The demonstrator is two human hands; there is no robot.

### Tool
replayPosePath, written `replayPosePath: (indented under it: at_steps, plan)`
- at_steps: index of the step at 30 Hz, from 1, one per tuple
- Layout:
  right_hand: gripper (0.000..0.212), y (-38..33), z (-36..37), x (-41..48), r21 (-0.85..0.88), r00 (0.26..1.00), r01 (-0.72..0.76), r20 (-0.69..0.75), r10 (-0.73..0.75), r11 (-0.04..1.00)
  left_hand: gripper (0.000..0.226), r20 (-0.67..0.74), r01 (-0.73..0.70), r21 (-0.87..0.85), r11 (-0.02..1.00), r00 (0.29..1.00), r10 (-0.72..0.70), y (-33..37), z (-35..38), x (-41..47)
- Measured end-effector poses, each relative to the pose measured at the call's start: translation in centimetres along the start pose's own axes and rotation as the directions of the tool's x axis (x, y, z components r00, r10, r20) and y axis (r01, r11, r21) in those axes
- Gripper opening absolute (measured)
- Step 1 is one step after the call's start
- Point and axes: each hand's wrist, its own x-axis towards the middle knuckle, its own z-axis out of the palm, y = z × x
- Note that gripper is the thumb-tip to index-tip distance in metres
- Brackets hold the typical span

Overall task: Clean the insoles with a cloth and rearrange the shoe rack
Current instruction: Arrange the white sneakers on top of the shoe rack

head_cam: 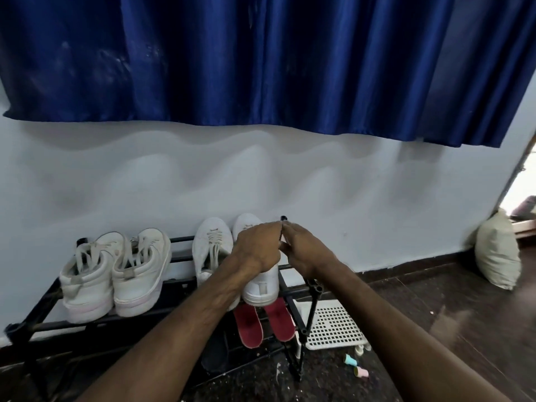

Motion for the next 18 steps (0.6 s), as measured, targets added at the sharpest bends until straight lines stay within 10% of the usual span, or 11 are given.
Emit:
replayPosePath:
  at_steps: [18]
  plan:
    - [0.062,10.7,-8.5,-11.0,-0.169,0.964,-0.253,-0.125,0.234,0.953,0.053,0.093,-0.248,0.119,0.961,0.967,0.238,12.4,3.3,1.4]
